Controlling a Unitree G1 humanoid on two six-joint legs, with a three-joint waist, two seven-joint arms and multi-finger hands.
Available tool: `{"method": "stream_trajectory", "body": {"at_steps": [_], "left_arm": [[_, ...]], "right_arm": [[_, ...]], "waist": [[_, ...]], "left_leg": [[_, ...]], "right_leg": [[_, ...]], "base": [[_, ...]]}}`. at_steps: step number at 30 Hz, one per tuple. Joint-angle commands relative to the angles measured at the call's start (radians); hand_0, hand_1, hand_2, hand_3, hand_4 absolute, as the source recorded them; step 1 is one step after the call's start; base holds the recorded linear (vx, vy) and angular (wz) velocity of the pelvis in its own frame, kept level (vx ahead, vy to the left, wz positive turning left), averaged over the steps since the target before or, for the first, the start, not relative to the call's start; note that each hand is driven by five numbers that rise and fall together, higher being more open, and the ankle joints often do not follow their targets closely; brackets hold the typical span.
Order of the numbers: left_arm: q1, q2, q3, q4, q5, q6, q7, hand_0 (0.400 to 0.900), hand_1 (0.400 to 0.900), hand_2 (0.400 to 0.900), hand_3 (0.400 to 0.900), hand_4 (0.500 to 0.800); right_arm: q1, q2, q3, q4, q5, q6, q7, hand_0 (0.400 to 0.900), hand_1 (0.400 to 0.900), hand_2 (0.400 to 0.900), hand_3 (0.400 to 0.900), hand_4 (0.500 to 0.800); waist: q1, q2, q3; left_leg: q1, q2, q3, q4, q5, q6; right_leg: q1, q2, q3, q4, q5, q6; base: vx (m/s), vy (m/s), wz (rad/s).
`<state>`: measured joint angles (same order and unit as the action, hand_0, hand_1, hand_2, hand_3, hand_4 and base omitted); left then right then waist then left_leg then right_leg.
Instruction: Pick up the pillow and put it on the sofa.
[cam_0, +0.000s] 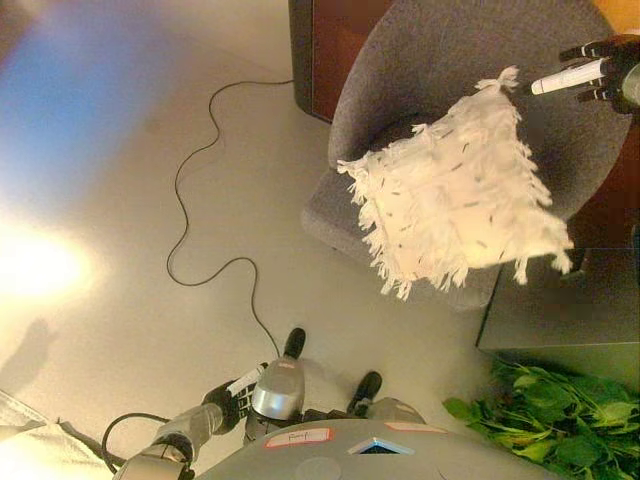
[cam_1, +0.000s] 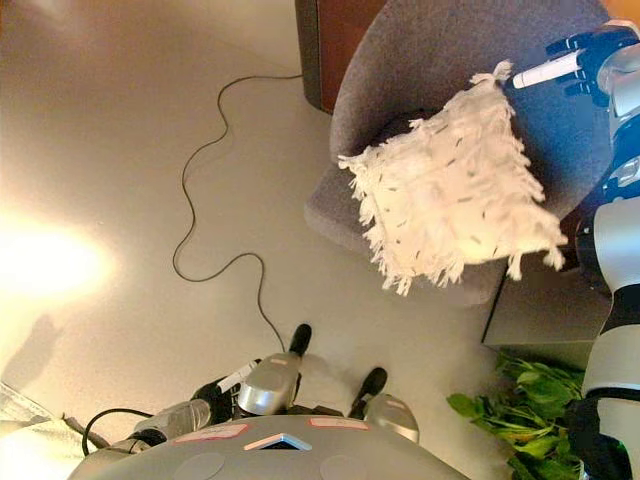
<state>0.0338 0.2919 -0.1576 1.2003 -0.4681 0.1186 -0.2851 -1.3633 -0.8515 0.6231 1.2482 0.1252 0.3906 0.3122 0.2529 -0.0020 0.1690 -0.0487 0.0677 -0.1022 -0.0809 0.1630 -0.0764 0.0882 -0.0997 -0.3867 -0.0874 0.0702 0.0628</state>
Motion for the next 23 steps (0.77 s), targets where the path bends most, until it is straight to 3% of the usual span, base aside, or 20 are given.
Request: {"method": "stream_trajectory", "body": {"at_steps": [1,8,14,19,23], "left_arm": [[0.0,0.054,-0.082,0.007,0.016,0.006,-0.024,0.9,0.9,0.9,0.9,0.8],[-0.001,0.05,-0.064,0.023,0.016,0.023,-0.018,0.9,0.9,0.9,0.9,0.8],[-0.023,0.037,-0.041,0.04,0.021,0.03,-0.018,0.9,0.9,0.9,0.9,0.8],[-0.051,0.012,-0.026,0.059,0.036,0.032,-0.007,0.9,0.9,0.9,0.9,0.8],[-0.081,-0.001,-0.027,0.073,0.056,0.042,-0.004,0.9,0.9,0.9,0.9,0.8]], "right_arm": [[-0.198,-0.105,0.137,-0.002,-0.059,-0.02,-0.046,0.9,0.9,0.9,0.9,0.8],[-0.122,-0.126,0.094,-0.012,-0.05,-0.034,-0.034,0.9,0.9,0.9,0.9,0.8],[0.134,-0.091,-0.074,-0.086,0.011,-0.118,-0.01,0.9,0.9,0.9,0.9,0.8],[0.478,0.045,-0.275,-0.172,0.026,-0.16,-0.038,0.9,0.9,0.9,0.9,0.8],[0.702,0.17,-0.332,-0.235,0.038,-0.176,-0.074,0.9,0.9,0.9,0.9,0.8]], "waist": [[0.009,-0.065,-0.044],[-0.012,-0.069,-0.064],[-0.051,-0.062,-0.079],[-0.098,-0.051,-0.078],[-0.129,-0.049,-0.074]], "left_leg": [[0.043,0.03,0.054,-0.005,-0.129,-0.054],[0.064,0.032,0.074,-0.006,-0.142,-0.052],[0.093,0.032,0.103,-0.006,-0.158,-0.046],[0.12,0.03,0.132,-0.006,-0.171,-0.037],[0.135,0.029,0.15,-0.006,-0.181,-0.028]], "right_leg": [[0.043,-0.028,0.037,0.0,-0.092,0.049],[0.049,-0.031,0.044,0.0,-0.095,0.054],[0.057,-0.036,0.058,0.002,-0.093,0.056],[0.065,-0.037,0.081,0.007,-0.092,0.056],[0.069,-0.038,0.096,0.011,-0.089,0.056]], "base": [[0.0,0.0,0.0],[-0.02,0.011,-0.08],[-0.03,0.023,-0.14],[-0.04,0.016,-0.1],[-0.06,0.001,-0.08]]}}
